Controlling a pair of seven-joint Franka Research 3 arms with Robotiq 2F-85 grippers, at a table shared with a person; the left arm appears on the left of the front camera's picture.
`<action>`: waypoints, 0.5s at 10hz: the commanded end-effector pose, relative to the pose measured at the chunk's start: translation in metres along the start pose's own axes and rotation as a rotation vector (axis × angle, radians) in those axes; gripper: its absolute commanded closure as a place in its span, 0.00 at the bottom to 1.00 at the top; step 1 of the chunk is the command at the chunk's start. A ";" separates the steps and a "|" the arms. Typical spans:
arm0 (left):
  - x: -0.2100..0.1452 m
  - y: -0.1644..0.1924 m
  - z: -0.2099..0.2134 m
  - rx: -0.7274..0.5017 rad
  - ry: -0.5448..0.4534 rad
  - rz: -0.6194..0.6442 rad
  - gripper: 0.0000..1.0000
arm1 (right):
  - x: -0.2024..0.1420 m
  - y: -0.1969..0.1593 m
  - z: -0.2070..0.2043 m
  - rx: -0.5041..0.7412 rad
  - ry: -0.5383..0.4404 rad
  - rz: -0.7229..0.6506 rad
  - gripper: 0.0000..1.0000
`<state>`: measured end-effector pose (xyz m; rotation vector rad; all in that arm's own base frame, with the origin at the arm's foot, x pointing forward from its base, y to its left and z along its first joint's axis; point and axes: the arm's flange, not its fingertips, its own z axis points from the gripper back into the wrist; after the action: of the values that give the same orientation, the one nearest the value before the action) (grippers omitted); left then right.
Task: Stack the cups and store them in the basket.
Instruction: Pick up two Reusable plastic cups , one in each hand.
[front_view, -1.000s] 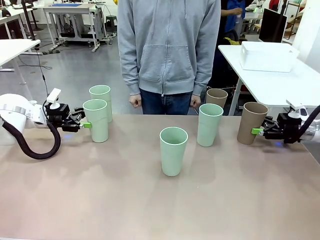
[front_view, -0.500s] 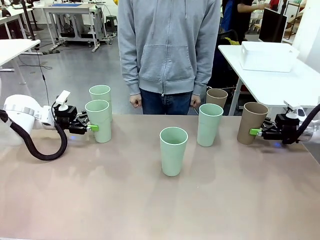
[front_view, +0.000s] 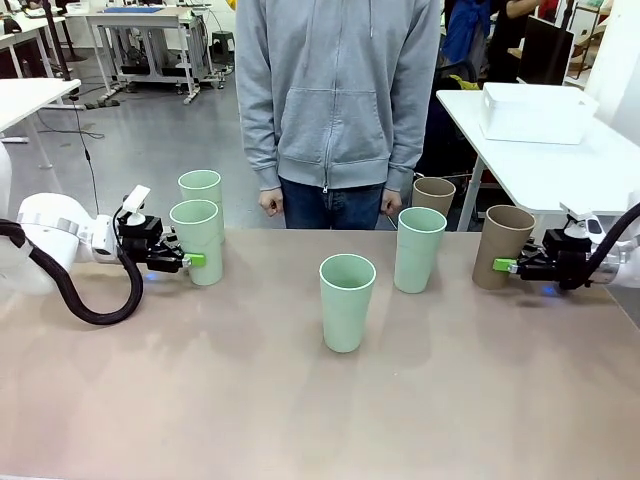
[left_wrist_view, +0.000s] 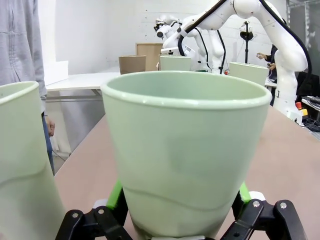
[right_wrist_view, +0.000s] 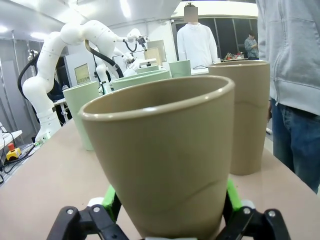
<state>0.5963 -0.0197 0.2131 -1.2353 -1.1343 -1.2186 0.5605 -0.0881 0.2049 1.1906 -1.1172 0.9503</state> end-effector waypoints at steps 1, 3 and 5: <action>0.009 -0.004 -0.003 0.029 -0.019 0.013 0.00 | 0.007 0.003 -0.011 -0.035 -0.018 -0.024 0.00; 0.011 -0.006 -0.003 0.029 -0.029 0.007 0.00 | 0.008 0.001 -0.014 -0.040 -0.033 -0.027 0.00; 0.011 -0.008 -0.004 0.025 -0.034 0.006 0.00 | 0.010 0.001 -0.015 -0.038 -0.043 -0.029 0.00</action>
<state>0.5963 -0.0204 0.2164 -1.2364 -1.1514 -1.2052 0.5644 -0.0819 0.2072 1.1997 -1.1322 0.9258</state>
